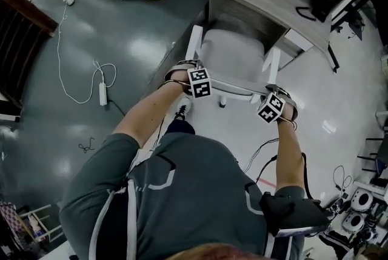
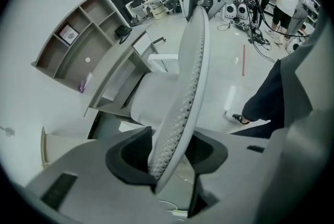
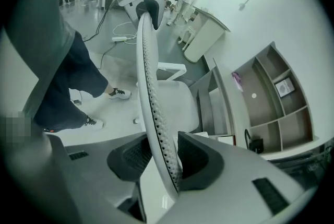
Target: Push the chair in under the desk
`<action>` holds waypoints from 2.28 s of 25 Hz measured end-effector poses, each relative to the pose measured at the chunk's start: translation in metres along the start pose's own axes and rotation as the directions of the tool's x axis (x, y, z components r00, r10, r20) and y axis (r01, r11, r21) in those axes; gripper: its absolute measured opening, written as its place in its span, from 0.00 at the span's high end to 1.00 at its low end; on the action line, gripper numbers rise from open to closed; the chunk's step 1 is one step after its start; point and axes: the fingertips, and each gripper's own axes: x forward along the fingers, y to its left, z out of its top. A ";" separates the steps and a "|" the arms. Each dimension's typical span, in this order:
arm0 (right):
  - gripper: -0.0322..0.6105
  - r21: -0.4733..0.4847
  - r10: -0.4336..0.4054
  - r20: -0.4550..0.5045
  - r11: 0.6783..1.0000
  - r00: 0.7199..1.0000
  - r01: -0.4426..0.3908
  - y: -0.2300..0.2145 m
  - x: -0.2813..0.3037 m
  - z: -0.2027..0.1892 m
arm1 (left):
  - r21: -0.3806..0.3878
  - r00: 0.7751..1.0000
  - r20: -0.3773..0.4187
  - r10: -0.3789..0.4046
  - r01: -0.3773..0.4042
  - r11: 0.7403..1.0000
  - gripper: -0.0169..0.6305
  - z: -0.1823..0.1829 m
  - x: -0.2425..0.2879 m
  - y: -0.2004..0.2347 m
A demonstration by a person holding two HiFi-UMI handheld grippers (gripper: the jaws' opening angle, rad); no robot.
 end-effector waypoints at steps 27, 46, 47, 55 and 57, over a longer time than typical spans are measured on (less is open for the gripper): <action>0.72 0.218 0.027 -0.081 0.976 0.996 -0.009 -0.091 0.061 0.106 | 0.228 0.993 0.104 0.048 -0.071 0.971 0.69 -0.032 0.061 0.191; 0.71 0.330 0.021 -0.111 0.944 0.994 0.017 -0.140 0.086 0.129 | 0.322 0.988 0.152 0.040 -0.088 0.943 0.69 -0.017 0.091 0.270; 0.71 0.330 0.020 -0.110 0.944 0.994 0.017 -0.145 0.088 0.127 | 0.322 0.988 0.151 0.040 -0.087 0.943 0.69 -0.013 0.093 0.273; 0.71 0.321 0.035 -0.094 0.947 0.995 -0.003 -0.175 0.102 0.110 | 0.309 0.989 0.136 0.052 -0.093 0.947 0.68 0.012 0.108 0.293; 0.71 0.318 0.041 -0.092 0.948 0.995 -0.010 -0.183 0.105 0.109 | 0.303 0.992 0.121 0.045 -0.080 0.949 0.68 0.016 0.112 0.300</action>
